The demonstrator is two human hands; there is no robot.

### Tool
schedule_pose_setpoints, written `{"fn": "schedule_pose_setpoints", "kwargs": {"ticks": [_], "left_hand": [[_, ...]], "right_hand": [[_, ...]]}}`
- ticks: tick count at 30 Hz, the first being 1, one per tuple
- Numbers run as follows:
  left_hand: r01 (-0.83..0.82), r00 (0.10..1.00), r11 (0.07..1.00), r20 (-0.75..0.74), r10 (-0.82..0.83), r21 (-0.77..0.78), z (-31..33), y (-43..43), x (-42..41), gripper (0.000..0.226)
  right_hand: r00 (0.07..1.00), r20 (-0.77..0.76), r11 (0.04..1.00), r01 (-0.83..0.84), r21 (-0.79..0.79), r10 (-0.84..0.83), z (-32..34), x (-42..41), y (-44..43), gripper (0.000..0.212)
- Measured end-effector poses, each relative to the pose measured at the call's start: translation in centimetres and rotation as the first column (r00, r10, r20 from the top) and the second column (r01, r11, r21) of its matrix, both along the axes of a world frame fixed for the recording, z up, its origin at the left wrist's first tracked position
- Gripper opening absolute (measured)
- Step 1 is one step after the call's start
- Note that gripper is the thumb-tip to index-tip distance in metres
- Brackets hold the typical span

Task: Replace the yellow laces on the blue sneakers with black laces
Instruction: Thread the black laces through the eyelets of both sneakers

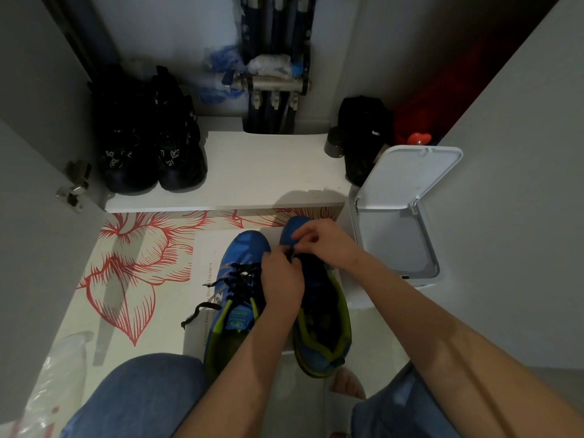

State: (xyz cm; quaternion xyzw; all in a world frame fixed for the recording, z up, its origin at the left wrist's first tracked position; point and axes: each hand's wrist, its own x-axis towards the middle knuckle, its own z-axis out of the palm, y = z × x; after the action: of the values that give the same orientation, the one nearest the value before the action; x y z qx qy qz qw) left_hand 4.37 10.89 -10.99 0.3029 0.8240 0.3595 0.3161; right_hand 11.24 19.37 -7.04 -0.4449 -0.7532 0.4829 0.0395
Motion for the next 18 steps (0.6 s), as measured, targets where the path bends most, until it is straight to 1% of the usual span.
{"fn": "schedule_pose_setpoints", "kwargs": {"ticks": [4,6,9,12,14,16,18], "left_hand": [[-0.010,1.000,1.000,0.000,0.010,0.001,-0.3,0.1,0.0,0.030],[-0.016,1.000,1.000,0.007,0.016,0.007,-0.4,0.1,0.0,0.030],[-0.014,1.000,1.000,0.009,0.014,0.006,-0.6,0.1,-0.2,0.031],[-0.020,0.999,1.000,0.029,0.019,0.008,-0.8,0.1,-0.2,0.032],[-0.023,0.999,1.000,0.036,0.022,0.010,-0.9,0.1,-0.2,0.032],[-0.015,1.000,1.000,0.022,0.015,0.005,-1.1,0.2,-0.2,0.028],[-0.011,1.000,1.000,0.007,0.011,-0.001,-1.3,0.2,-0.2,0.024]], "right_hand": [[0.996,0.075,0.999,0.050,0.017,-0.051,-0.6,0.2,0.3,0.025],[0.993,0.074,0.995,0.085,0.044,-0.089,-1.3,0.1,0.0,0.025],[0.991,0.082,0.986,0.098,0.134,-0.110,-1.9,-0.2,-0.7,0.025],[0.984,0.154,0.968,0.045,0.248,-0.085,-2.0,-0.6,-1.2,0.020],[0.979,0.186,0.945,0.021,0.326,-0.086,-2.1,-0.8,-1.6,0.022],[0.977,0.175,0.929,0.049,0.366,-0.121,-2.5,-0.9,-2.1,0.024],[0.975,0.119,0.927,0.134,0.351,-0.186,-2.9,-0.8,-2.3,0.023]]}}
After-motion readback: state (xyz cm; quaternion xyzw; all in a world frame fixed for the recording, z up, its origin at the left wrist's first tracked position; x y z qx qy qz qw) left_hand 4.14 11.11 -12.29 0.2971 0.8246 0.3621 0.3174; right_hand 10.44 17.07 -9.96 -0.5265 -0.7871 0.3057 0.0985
